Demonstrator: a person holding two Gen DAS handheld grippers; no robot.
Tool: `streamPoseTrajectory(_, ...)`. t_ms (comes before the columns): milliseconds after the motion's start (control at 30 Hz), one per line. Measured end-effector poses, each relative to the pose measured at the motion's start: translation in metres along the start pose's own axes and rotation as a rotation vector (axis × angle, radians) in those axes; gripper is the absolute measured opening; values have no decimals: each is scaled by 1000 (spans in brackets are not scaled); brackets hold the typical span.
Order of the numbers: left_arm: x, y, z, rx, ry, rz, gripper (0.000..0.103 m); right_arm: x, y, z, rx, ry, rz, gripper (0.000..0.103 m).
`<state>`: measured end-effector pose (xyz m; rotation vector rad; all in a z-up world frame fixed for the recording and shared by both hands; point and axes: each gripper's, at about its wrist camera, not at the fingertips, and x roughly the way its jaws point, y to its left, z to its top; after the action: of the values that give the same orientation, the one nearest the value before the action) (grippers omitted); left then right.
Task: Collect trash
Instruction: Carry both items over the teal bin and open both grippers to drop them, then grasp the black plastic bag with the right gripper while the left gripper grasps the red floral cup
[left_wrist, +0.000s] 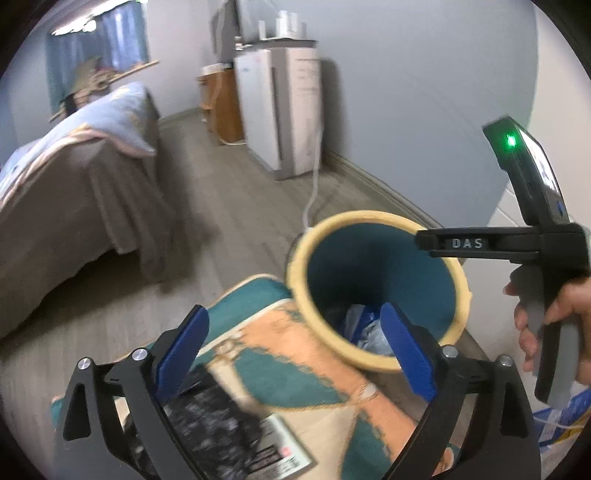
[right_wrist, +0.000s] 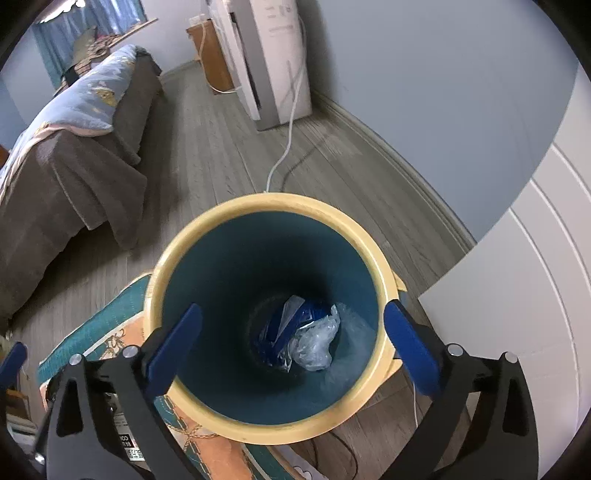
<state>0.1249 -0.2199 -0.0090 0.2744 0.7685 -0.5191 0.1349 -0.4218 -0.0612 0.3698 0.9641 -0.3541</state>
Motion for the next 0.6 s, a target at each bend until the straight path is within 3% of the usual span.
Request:
streamPoseTrajectory(267, -64, 77, -20, -82, -38, 139, 95, -20, 32, 2, -100, -51, 1, 97)
streamPoseTrajectory(467, -115, 136, -52, -203, -32, 257, 96, -49, 82, -7, -207, -109, 54, 97)
streamPoseTrajectory(600, -141, 162, -82, -305, -51, 272, 97, -65, 116, -21, -268, -113, 105, 97)
